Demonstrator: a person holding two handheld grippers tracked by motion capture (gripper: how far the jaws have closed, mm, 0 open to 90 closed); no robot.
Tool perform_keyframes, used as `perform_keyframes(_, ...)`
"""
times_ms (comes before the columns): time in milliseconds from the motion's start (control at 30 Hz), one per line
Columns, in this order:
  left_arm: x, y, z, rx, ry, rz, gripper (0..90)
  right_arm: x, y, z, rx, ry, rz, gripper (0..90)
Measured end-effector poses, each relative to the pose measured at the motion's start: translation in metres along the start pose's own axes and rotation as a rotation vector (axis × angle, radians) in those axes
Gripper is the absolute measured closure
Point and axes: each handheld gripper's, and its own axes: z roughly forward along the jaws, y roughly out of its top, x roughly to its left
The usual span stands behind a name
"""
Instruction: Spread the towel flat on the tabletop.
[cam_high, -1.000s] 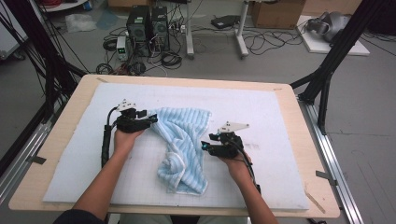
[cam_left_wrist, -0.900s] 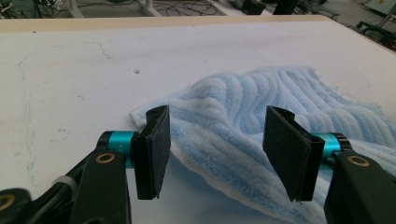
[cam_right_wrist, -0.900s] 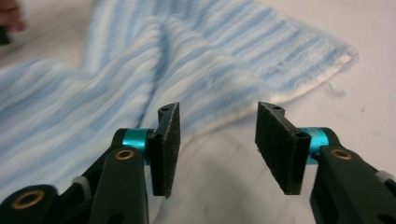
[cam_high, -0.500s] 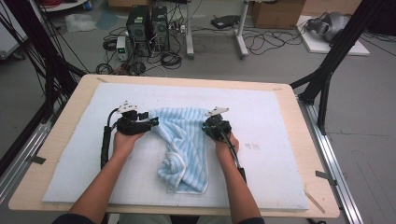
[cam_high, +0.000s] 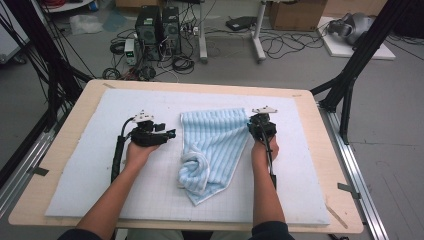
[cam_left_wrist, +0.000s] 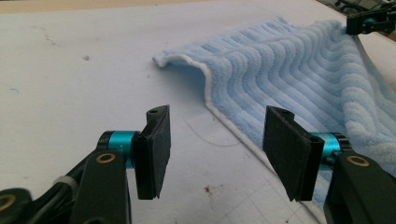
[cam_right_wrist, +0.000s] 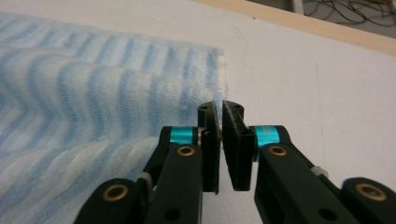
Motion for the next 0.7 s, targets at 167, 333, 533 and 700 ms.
perform_keyframes(167,-0.007,0.0,0.005,0.005,-0.053,-0.015,41.3,-0.001,-0.003,-0.008,-0.04,0.078,0.017,69.3)
perform_keyframes(333,-0.027,-0.001,0.018,0.046,-0.128,0.011,39.5,-0.003,-0.013,-0.031,-0.098,0.155,0.017,62.6)
perform_keyframes(533,-0.049,-0.006,0.036,0.172,-0.105,0.144,37.7,-0.004,-0.034,-0.057,-0.107,0.222,-0.016,59.8)
perform_keyframes(700,-0.059,-0.004,0.04,0.199,-0.069,0.262,77.8,-0.002,-0.047,-0.066,-0.085,0.257,-0.019,57.7)
